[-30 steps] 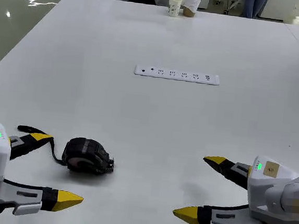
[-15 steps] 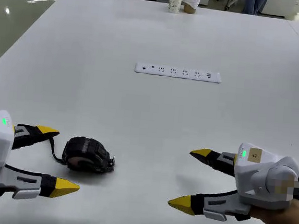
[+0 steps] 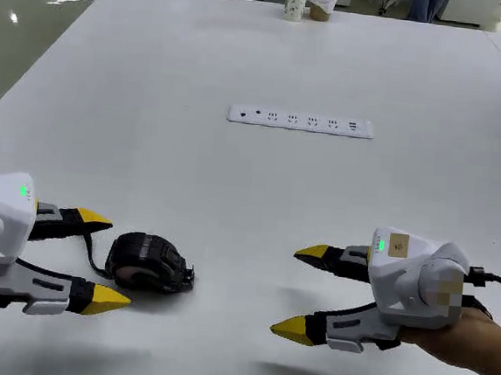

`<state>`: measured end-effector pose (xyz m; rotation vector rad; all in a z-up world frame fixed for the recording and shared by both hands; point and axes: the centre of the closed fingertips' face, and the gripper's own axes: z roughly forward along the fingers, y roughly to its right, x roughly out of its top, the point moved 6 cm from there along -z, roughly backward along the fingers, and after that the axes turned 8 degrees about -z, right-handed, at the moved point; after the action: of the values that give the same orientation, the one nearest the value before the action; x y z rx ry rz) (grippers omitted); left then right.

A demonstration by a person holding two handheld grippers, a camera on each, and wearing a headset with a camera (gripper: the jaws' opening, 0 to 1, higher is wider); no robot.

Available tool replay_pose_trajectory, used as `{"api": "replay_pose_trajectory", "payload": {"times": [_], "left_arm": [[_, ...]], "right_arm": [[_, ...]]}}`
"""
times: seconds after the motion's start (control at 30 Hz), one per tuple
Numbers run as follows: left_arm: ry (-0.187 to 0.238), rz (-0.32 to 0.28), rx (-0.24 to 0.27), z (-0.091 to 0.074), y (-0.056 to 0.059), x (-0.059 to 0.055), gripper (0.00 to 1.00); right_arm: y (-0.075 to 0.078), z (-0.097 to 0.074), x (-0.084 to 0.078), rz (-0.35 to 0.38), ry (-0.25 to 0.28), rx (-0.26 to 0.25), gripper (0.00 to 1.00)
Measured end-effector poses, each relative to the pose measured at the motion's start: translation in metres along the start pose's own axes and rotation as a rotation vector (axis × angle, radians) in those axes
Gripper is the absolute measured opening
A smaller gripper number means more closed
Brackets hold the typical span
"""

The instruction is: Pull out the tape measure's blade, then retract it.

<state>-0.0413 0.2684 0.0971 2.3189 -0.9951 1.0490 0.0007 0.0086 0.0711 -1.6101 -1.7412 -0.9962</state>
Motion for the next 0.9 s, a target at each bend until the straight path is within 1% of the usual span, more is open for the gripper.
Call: {"api": "replay_pose_trajectory", "payload": {"times": [0.07,0.27,0.4,0.6,0.73,0.9], "left_arm": [[-0.006,0.016,-0.009,0.001,-0.001,0.0,0.55],[-0.044,0.046,-0.053,0.005,-0.003,0.0,0.49],[-0.066,0.056,-0.073,0.007,-0.006,0.0,0.46],[-0.1,0.09,-0.101,0.009,-0.012,0.003,0.43],[-0.117,0.109,-0.124,0.011,-0.014,0.005,0.4],[-0.149,0.131,-0.149,0.015,-0.013,0.006,0.36]], "right_arm": [[0.001,0.003,0.001,-0.008,-0.002,0.009,0.55],[0.005,0.013,0.004,-0.044,-0.007,0.044,0.51],[0.008,0.021,0.007,-0.064,-0.006,0.062,0.48],[0.01,0.033,0.013,-0.096,-0.006,0.094,0.45],[0.01,0.04,0.016,-0.116,-0.007,0.11,0.42],[0.012,0.049,0.02,-0.134,-0.01,0.126,0.38]]}}
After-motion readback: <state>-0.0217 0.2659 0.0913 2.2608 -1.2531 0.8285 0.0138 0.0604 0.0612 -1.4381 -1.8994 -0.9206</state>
